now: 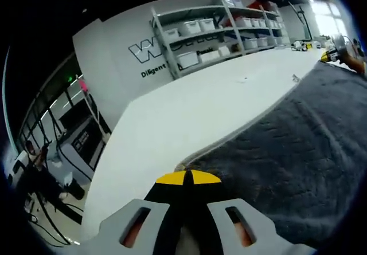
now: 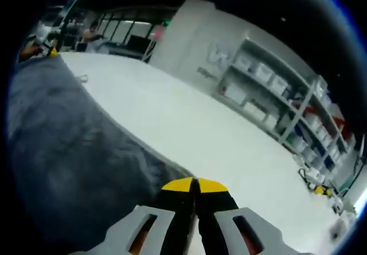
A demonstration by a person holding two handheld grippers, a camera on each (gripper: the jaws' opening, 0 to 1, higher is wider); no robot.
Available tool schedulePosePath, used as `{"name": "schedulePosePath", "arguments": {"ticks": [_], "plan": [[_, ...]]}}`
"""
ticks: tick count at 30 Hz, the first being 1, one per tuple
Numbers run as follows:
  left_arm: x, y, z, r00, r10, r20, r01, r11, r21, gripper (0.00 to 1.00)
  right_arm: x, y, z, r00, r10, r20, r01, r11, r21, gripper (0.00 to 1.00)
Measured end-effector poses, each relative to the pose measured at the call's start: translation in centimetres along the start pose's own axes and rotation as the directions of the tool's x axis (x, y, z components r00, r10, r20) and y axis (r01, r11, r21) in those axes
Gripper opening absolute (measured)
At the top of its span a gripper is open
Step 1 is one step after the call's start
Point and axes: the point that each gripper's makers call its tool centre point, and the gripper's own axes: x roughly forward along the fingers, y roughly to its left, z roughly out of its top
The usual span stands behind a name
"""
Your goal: Open the folded towel by lifting each exposed corner and separating the folded layers until the towel lies flat within the target outline without major curled edges
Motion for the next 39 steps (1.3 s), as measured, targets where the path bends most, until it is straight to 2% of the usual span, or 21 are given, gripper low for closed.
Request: {"name": "schedulePosePath", "arguments": {"ticks": [13,20,30,32,35,39], "plan": [[0.1,-0.1,-0.3,1.000,-0.001,-0.004,0.001,1.000,-0.008,0.01,0.7,0.1,-1.1,0.999,-0.001,-0.041,-0.001,0.999,-0.045,0.00],[0.3,0.1,-0.5,1.000,-0.011,-0.006,0.011,0.999,-0.035,0.01,0.8,0.1,-1.4,0.999,0.011,-0.042,-0.011,1.000,0.012,0.00],[0.3,0.3,-0.6,1.000,-0.022,0.003,0.022,0.996,-0.090,0.01,0.7,0.2,-1.4,0.999,0.007,-0.046,-0.007,1.000,0.005,0.00],[0.2,0.3,-0.4,1.000,-0.020,0.002,0.020,0.996,-0.085,0.01,0.6,0.1,-1.4,0.999,0.006,-0.051,-0.006,1.000,-0.015,0.00],[-0.3,0.5,0.2,1.000,-0.020,0.017,0.021,0.996,-0.090,0.01,0.1,-0.2,-1.1,0.998,0.004,-0.065,-0.004,1.000,0.002,0.00],[-1.2,0.7,1.0,0.999,-0.029,0.046,0.034,0.992,-0.121,0.01,-0.4,-0.6,-0.4,0.999,-0.007,-0.037,0.008,1.000,0.007,0.00]]}}
